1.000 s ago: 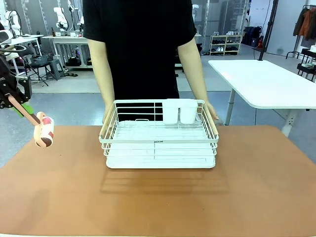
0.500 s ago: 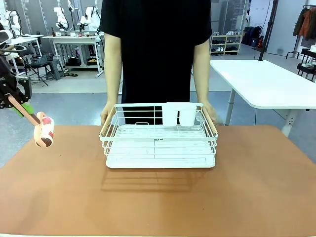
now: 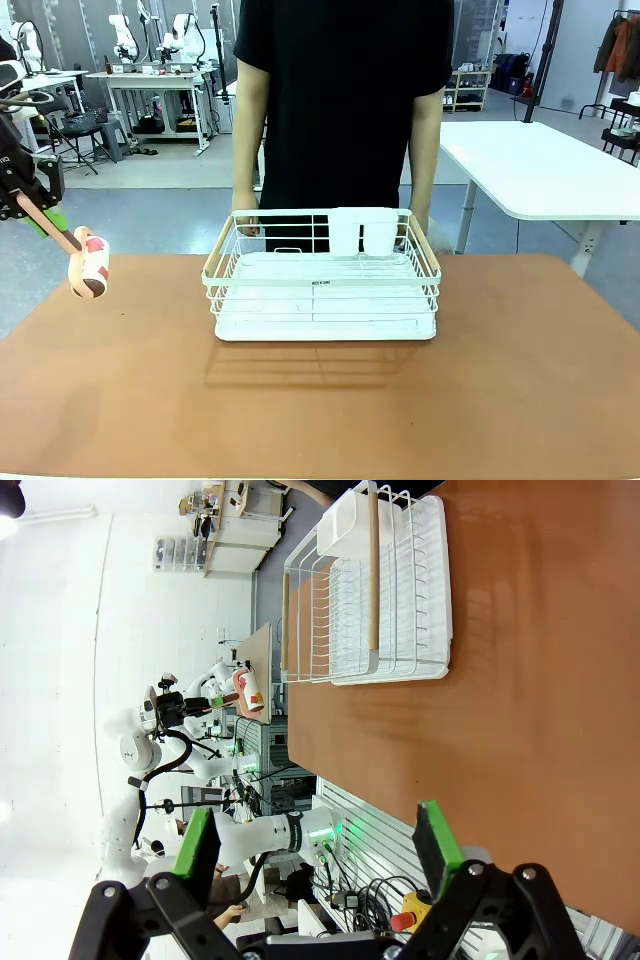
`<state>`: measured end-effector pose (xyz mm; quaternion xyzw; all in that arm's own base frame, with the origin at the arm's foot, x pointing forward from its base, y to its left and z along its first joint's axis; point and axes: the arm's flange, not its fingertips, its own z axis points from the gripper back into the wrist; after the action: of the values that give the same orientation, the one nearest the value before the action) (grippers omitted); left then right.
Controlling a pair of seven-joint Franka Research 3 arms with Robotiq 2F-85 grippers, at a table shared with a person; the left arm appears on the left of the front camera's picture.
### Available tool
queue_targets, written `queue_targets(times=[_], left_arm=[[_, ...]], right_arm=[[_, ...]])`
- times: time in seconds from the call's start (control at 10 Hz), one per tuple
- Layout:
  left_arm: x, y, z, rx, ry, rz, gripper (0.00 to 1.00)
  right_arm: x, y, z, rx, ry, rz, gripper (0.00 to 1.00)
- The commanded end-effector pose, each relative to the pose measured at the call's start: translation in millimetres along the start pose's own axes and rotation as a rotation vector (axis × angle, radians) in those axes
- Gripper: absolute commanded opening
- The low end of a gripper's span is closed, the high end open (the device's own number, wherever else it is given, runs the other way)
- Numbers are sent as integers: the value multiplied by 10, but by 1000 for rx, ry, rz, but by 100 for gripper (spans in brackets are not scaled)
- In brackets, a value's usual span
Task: Clean the table.
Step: Place the Lint Roller down when the Dish drying rack is positioned in the middle of the table.
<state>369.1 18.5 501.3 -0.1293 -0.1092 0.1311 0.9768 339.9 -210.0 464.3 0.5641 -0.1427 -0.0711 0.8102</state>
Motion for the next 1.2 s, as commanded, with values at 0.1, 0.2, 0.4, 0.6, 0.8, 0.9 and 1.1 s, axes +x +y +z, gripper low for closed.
queue_targets(times=[0.1,0.2,0.4,0.6,0.8,0.9,1.1], left_arm=[[-37,-12,19,5,2,20,21],[-37,-12,19,5,2,20,21],[-37,-12,19,5,2,20,21],[-37,-12,19,5,2,20,21],[-37,-12,19,5,2,20,21],[-37,-12,19,5,2,20,21],[0,0,0,0,0,0,21]], right_arm=[[-25,17,3,12,-5,20,100],[-25,17,3,12,-5,20,100],[-25,17,3,12,-5,20,100],[-25,17,3,12,-5,20,100],[-25,17,3,12,-5,20,100],[-25,17,3,12,-5,20,100],[-25,17,3,12,-5,20,100]])
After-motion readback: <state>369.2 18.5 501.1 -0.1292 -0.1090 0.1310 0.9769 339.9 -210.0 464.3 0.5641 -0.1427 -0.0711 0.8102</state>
